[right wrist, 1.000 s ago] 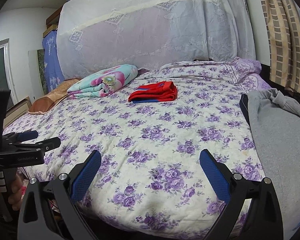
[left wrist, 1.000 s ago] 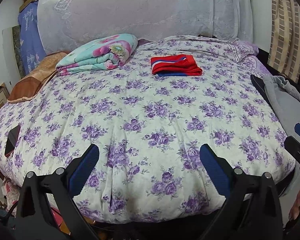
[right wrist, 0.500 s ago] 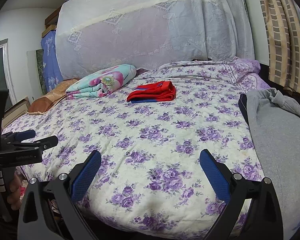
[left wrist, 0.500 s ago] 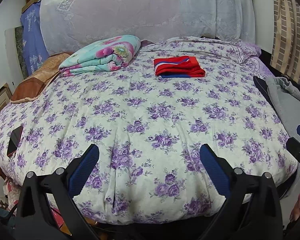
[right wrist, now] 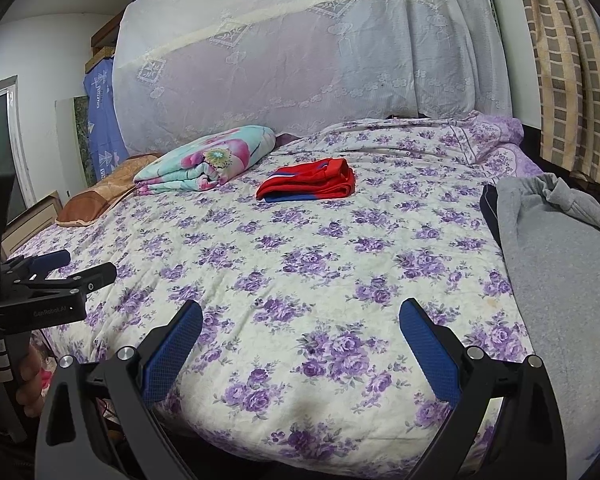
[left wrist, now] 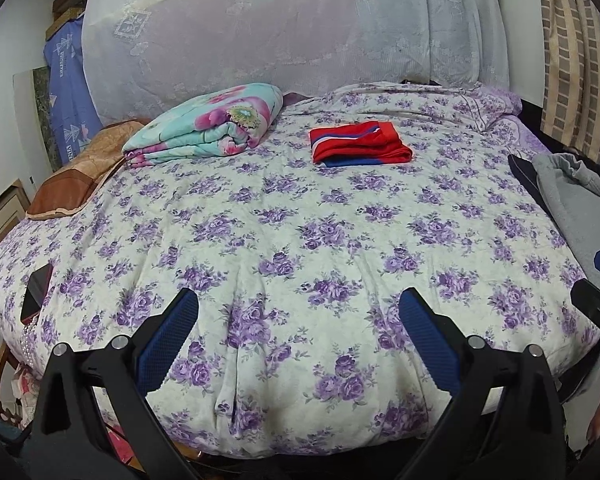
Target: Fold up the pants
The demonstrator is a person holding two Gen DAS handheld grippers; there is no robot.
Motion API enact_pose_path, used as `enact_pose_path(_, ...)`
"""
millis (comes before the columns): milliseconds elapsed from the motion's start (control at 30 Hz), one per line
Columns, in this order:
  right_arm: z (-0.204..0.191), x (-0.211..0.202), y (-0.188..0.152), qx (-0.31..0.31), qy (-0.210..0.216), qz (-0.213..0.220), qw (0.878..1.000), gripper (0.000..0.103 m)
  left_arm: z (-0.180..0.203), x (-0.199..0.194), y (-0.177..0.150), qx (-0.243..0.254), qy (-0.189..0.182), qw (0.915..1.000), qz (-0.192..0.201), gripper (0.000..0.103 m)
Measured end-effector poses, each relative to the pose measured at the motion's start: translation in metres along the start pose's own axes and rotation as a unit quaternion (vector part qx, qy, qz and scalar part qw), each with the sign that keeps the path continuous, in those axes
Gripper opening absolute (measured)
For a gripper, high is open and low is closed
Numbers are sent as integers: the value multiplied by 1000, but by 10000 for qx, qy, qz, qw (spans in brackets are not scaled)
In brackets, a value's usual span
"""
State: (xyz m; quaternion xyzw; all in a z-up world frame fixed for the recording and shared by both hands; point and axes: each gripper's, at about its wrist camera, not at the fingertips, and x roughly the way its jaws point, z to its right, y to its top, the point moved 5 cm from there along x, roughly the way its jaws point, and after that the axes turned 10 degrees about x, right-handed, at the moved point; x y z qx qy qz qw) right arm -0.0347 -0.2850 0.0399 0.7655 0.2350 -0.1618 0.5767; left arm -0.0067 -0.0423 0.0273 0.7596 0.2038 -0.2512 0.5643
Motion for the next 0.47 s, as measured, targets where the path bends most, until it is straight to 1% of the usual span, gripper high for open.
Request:
enact_pose_path(167,0,0,-2,2,10,-12,10000,99,1,0,0,38,-33,10000,0,98)
enact_pose_path(300,1,0,-1,20,6,-23,10000,99,0,7,-2,5,-163,9997,-170,98)
enact_pose_path(400,2,1,-3,30,-3,-40,10000,99,-1,10,-4,-15,-101,9997,-217,98)
enact_pose_path(467,2,1,-3,33,-2,-41,10000,99,-2,11,-4,-49,-123,9996,-245,98)
